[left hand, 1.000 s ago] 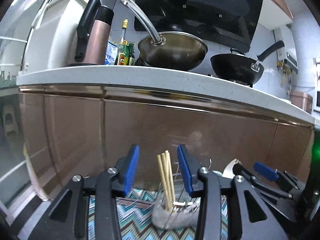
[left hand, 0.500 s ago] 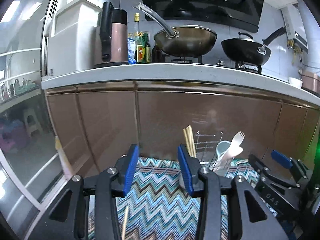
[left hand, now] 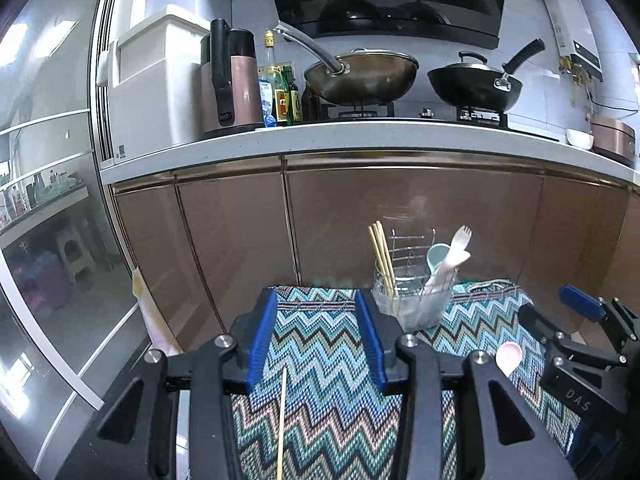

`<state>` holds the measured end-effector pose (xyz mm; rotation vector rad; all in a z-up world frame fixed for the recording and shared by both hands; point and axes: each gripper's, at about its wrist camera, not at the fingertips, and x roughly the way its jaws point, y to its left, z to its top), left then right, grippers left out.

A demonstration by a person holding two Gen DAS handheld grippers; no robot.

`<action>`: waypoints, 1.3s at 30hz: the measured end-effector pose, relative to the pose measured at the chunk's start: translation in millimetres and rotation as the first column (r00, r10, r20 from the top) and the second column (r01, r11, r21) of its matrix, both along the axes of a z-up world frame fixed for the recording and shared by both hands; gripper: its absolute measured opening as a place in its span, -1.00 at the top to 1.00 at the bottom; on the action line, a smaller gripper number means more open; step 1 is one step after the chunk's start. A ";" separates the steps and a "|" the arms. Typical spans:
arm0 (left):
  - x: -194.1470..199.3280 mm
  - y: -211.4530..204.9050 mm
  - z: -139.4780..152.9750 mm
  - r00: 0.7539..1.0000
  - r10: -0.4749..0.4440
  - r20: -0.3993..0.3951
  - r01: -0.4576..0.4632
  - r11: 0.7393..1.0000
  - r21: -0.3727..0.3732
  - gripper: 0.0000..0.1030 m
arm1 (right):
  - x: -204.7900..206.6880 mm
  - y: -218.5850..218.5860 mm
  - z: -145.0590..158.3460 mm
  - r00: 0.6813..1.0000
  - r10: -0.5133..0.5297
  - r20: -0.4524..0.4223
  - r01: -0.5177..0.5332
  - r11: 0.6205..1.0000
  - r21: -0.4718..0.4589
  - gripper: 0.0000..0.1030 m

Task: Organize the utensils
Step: 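Move the right tool to the pink spoon while the left moves to the last chopstick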

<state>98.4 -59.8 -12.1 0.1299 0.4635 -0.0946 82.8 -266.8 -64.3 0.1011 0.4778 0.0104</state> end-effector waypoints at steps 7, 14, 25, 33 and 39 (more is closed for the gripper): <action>-14.1 6.6 -0.1 1.000 0.002 -0.010 -0.002 1.000 0.008 0.25 | -23.8 -4.9 -2.1 1.000 -0.011 -0.017 0.011 1.000 -0.008 -0.36; -13.1 7.8 -7.4 0.999 0.000 -0.044 0.001 1.000 0.012 0.25 | -34.5 -13.7 -11.1 0.997 -0.057 -0.057 0.056 0.998 -0.026 -0.36; 11.7 17.9 -46.0 0.983 0.030 -0.183 -0.026 0.999 0.027 0.25 | -32.9 -13.7 -28.0 0.982 -0.151 -0.116 0.139 0.985 -0.105 -0.36; 39.3 40.9 -78.2 0.946 0.083 -0.314 -0.081 0.997 0.019 0.25 | -28.9 -22.4 -39.6 0.976 -0.164 -0.145 0.151 0.984 -0.098 -0.36; 59.1 53.1 -94.2 0.919 0.096 -0.383 -0.098 0.995 0.015 0.25 | -21.9 -27.5 -48.2 0.973 -0.161 -0.166 0.147 0.985 -0.090 -0.36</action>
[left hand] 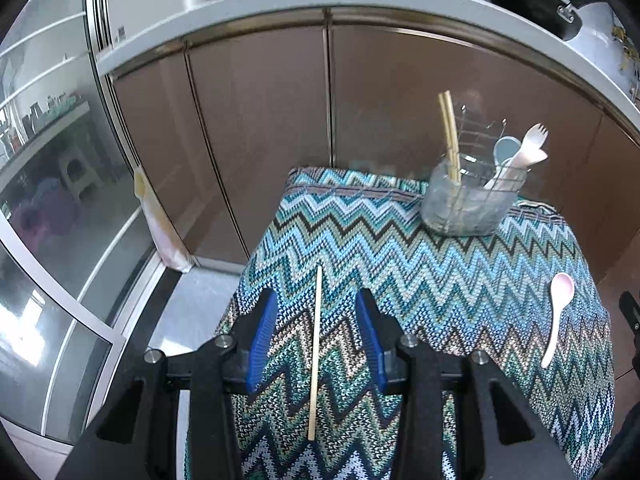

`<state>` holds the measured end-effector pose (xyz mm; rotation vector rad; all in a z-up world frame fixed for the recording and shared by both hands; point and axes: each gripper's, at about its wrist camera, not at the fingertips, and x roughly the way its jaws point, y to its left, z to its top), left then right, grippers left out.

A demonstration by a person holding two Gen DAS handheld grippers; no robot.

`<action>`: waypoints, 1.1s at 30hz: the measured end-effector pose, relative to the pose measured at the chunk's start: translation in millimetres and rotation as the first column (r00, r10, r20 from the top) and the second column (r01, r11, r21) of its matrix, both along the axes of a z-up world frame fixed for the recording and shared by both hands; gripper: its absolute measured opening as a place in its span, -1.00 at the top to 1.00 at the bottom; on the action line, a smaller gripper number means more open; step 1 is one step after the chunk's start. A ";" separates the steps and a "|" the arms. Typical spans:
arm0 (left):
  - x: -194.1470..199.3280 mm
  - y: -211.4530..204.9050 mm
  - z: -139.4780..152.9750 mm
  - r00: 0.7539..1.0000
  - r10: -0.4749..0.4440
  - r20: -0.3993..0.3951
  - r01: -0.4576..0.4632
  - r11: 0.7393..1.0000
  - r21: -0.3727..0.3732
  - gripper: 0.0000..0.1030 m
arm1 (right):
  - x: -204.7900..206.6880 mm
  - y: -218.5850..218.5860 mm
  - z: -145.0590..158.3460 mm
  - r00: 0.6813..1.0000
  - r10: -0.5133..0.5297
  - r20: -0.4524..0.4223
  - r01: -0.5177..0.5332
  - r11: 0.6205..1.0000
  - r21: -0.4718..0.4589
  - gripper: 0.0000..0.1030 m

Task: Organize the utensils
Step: 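Move the right tool to the pink spoon while the left moves to the last chopstick, then close the right tool on the pink spoon while the left closes on the chopstick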

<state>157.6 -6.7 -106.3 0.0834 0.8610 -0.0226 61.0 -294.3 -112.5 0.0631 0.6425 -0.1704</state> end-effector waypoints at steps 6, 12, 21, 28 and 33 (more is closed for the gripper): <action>22.3 10.0 -21.5 0.995 -0.007 -0.099 0.006 1.000 -0.019 0.25 | 11.2 -4.3 -13.0 0.999 0.008 -0.042 -0.008 1.000 0.002 -0.36; 33.2 19.9 -37.4 0.991 0.015 -0.136 -0.019 0.999 -0.034 0.25 | 20.4 -6.4 -24.1 0.997 0.006 -0.071 -0.006 1.000 -0.006 -0.36; 50.5 18.7 -59.8 0.974 -0.024 -0.227 0.009 0.998 -0.065 0.25 | 34.9 -12.1 -41.4 0.993 0.012 -0.121 -0.011 1.000 0.008 -0.36; 67.9 13.4 -74.0 0.947 -0.083 -0.310 0.052 0.993 -0.106 0.25 | 45.5 -26.8 -55.1 0.986 0.029 -0.163 -0.017 0.997 0.074 -0.33; 83.3 14.7 -82.8 0.912 -0.137 -0.387 0.078 0.983 -0.165 0.25 | 56.6 -76.8 -73.6 0.973 0.033 -0.230 0.034 0.959 0.281 -0.14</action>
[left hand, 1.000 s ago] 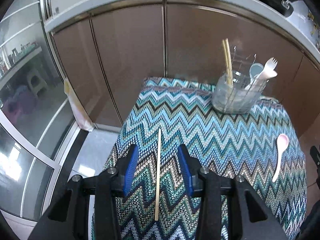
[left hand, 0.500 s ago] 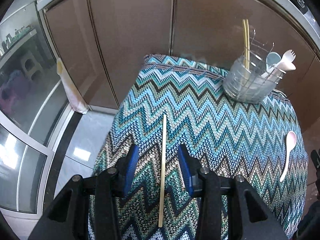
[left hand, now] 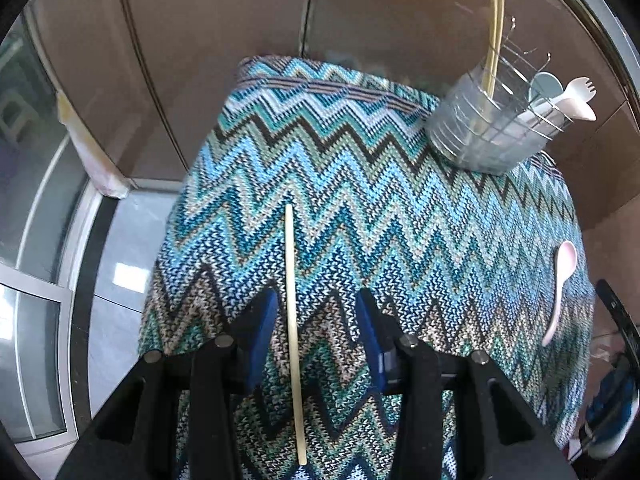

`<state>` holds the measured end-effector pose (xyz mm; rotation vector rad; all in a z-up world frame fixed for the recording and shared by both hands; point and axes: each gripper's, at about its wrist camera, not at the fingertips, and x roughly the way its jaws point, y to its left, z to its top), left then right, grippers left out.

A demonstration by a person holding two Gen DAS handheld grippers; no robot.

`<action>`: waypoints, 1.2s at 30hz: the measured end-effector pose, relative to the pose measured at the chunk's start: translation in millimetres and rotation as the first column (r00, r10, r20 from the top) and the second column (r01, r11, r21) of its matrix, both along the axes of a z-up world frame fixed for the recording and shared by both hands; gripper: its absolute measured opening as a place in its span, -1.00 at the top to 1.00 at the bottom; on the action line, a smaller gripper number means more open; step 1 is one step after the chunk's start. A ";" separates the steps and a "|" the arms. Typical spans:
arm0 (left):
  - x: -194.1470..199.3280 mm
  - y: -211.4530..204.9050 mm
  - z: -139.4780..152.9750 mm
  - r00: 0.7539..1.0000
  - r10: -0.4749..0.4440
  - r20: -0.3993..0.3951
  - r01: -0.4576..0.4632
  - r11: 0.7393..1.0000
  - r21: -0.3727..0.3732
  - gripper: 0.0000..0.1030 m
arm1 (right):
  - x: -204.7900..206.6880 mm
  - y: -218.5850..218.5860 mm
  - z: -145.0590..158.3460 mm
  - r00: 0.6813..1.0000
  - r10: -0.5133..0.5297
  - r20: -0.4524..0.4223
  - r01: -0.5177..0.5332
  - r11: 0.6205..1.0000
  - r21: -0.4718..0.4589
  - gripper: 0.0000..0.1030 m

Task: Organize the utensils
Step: 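Close the right tool on the pink spoon while the left closes on the chopstick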

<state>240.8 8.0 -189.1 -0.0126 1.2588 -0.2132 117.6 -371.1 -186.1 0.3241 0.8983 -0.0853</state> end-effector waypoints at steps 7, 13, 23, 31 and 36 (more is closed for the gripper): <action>19.0 6.0 -15.4 0.996 -0.007 -0.084 0.006 1.000 -0.020 0.25 | 24.9 -40.1 -33.7 0.994 -0.006 -0.111 0.024 0.986 0.165 0.00; 27.1 9.8 -25.4 0.992 -0.010 -0.128 0.007 1.000 -0.024 0.26 | 49.7 -47.6 -51.9 0.987 0.037 -0.154 -0.004 0.978 0.209 0.25; 41.5 2.3 -38.0 0.981 -0.050 -0.189 0.052 0.999 0.004 0.65 | 70.9 -44.3 -66.8 0.969 0.141 -0.201 -0.091 0.967 0.240 0.56; 45.7 5.1 -43.6 0.978 -0.036 -0.207 0.035 0.999 -0.010 0.83 | 80.9 -41.0 -74.9 0.963 0.172 -0.208 -0.124 0.967 0.223 0.79; 41.6 20.7 -35.4 0.986 -0.004 -0.164 -0.001 1.000 -0.031 0.91 | 72.5 -37.0 -60.9 0.972 0.182 -0.149 -0.152 0.969 0.195 0.82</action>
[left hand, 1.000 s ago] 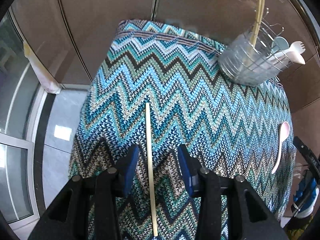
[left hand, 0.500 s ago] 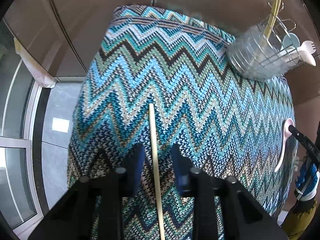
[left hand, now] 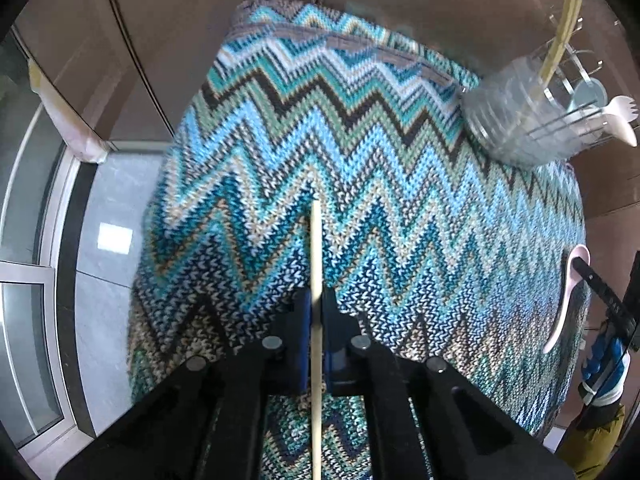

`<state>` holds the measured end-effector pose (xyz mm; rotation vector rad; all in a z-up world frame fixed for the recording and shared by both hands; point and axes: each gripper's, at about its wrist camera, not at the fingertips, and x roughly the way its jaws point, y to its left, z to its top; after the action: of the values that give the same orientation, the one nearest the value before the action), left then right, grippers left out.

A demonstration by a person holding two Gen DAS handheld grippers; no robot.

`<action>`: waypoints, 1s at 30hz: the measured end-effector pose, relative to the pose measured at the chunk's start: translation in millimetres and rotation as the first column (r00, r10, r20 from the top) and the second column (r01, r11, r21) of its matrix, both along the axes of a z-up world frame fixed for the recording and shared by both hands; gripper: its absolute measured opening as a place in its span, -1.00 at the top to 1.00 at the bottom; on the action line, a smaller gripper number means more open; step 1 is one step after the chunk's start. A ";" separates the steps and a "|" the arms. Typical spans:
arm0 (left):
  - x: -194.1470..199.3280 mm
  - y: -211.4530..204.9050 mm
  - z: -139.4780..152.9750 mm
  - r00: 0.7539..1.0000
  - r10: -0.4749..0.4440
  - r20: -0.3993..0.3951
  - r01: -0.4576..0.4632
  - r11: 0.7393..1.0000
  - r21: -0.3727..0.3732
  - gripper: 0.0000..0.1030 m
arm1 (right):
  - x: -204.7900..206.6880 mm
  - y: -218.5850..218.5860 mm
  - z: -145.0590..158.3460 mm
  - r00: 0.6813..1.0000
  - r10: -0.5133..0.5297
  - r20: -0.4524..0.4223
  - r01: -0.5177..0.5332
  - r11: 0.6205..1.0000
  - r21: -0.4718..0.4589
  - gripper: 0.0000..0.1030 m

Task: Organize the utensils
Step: 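Close the right tool on the pink spoon while the left closes on the chopstick, then lift the pink spoon and chopstick up over the wire holder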

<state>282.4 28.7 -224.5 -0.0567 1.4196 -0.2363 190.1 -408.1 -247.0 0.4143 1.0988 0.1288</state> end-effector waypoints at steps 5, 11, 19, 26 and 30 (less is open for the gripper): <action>-16.8 -1.5 43.5 0.992 0.002 0.130 0.004 0.999 -0.043 0.91 | -20.6 14.6 39.5 0.993 0.019 0.117 -0.007 0.994 -0.105 0.84; -37.1 -3.9 92.8 0.964 0.005 0.266 0.030 0.991 -0.127 0.91 | -43.3 53.4 92.6 0.971 0.076 0.226 -0.013 0.963 -0.271 0.84; -63.2 -28.4 137.6 0.920 -0.011 0.391 0.068 0.989 -0.133 0.91 | -68.8 102.1 143.9 0.934 0.162 0.319 -0.032 0.925 -0.378 0.84; -76.0 -37.7 168.2 0.879 -0.012 0.477 0.091 0.985 -0.144 0.91 | -84.0 125.1 172.0 0.901 0.202 0.384 -0.021 0.905 -0.425 0.84; -78.4 -44.4 181.9 0.856 -0.009 0.517 0.105 0.982 -0.156 0.91 | -85.6 130.4 184.9 0.886 0.210 0.413 -0.008 0.899 -0.439 0.84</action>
<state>204.0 -15.7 -42.6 -0.0915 0.8602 -0.3974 104.6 -277.6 -62.2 -0.0811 0.6569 0.0770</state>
